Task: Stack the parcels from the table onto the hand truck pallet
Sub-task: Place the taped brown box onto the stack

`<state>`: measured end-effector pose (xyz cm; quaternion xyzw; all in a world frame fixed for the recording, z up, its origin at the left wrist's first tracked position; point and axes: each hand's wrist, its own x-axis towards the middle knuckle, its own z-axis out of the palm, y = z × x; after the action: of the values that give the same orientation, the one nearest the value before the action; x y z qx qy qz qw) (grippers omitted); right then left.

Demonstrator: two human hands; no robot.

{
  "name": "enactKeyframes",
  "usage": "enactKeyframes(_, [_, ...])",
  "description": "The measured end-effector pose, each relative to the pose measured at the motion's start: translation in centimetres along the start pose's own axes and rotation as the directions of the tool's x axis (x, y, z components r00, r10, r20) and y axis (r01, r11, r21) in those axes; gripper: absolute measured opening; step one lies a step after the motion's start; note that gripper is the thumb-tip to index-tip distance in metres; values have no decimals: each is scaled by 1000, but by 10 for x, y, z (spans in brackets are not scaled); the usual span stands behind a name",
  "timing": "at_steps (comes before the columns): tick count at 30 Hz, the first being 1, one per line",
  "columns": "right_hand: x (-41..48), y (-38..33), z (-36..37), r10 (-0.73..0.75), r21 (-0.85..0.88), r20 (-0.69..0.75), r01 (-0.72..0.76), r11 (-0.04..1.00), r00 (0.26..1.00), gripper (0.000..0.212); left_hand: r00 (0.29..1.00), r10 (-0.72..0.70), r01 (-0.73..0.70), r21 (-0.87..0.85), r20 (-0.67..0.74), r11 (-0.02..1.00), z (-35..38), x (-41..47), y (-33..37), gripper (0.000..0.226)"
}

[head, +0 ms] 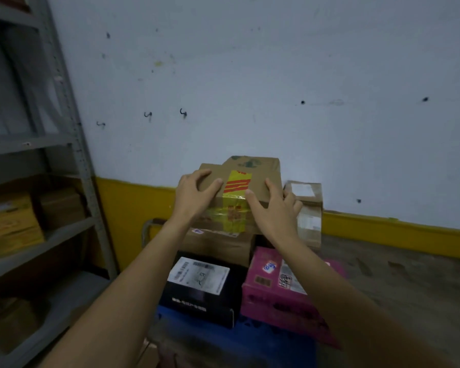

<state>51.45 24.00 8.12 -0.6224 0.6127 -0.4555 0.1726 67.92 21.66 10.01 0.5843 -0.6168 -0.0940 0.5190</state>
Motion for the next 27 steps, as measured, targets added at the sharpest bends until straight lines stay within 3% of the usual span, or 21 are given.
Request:
enactKeyframes(7, [26, -2, 55, 87, -47, 50, -84, 995, 995, 69, 997, -48, 48, 8, 56, 999, 6, 38, -54, 44])
enactKeyframes(15, [35, 6, 93, 208, -127, 8, -205, 970, 978, 68, 979, -85, 100, -76, 183, 992, 30, 59, -102, 43])
enactKeyframes(27, [45, 10, 106, 282, -155, -30, -283, 947, 959, 73, 938, -86, 120, -83, 335, 989, 35, 83, -116, 50])
